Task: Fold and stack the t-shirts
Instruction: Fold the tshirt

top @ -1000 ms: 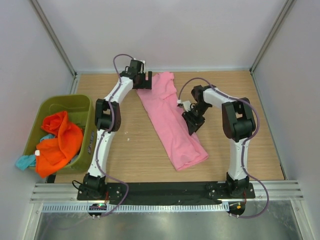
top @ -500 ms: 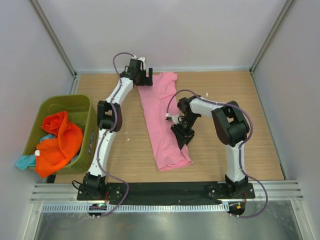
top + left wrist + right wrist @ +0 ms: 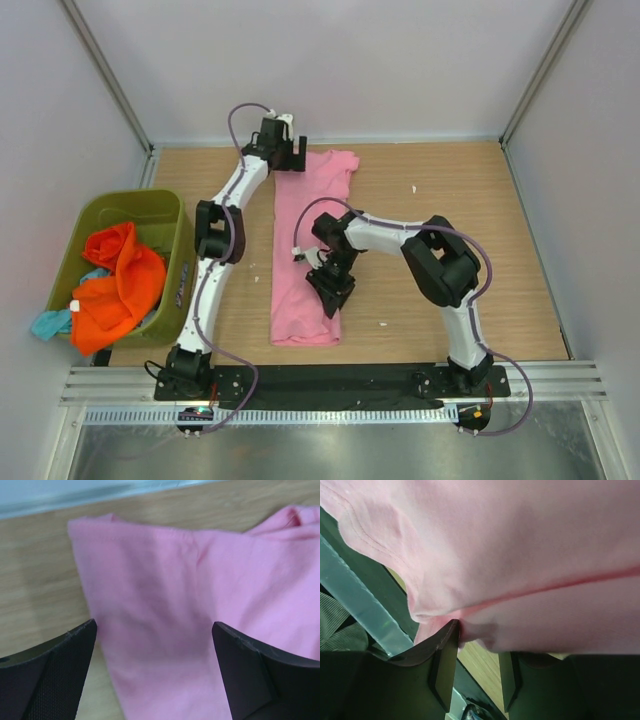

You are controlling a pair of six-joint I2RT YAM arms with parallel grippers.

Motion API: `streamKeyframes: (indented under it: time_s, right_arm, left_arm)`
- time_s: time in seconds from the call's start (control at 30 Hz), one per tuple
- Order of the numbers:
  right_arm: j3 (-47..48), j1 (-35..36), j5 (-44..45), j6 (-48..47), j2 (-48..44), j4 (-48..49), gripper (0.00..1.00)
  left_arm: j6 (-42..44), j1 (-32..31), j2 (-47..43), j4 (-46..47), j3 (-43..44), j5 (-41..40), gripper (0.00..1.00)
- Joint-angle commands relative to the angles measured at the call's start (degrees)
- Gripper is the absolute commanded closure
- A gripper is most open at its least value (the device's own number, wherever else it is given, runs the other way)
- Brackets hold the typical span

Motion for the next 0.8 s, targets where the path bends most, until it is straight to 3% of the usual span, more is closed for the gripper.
streamKeyframes:
  time_s: [0.0,0.13,0.23,0.4,0.57,0.77]
  right_arm:
    - [-1.22,-1.56,6.56,-2.04,-4.14,1.03,0.57]
    - [-5.00,-4.54,10.69,-4.15,-10.37,0.32,0.57]
    - [-4.22,-9.11,13.59,-6.61,-11.44,0.76,0.56]
    - [12.72,-18.77,17.11,-7.76,-5.30,1.54,0.55]
    - [30.38,-21.86,21.24,-5.47,1.64,8.30,0.54]
    - [36.55,-22.30,20.37,-2.06,7.18,20.09,0.47]
  left_arm:
    - [5.35,-0.07,-15.82,1.43,-5.42,-8.31,0.01]
    - [8.35,-0.07,-30.88,0.21,-18.61,-10.45,0.00]
    - [6.42,-0.16,-40.38,-5.75,-26.70,-7.82,0.00]
    - [-0.35,-0.77,-50.93,-12.19,-43.01,1.75,0.00]
    - [-1.23,-5.24,-59.46,-12.11,-56.23,1.86,0.02]
    - [1.93,-10.26,-64.83,-13.06,-65.04,2.45,0.03]
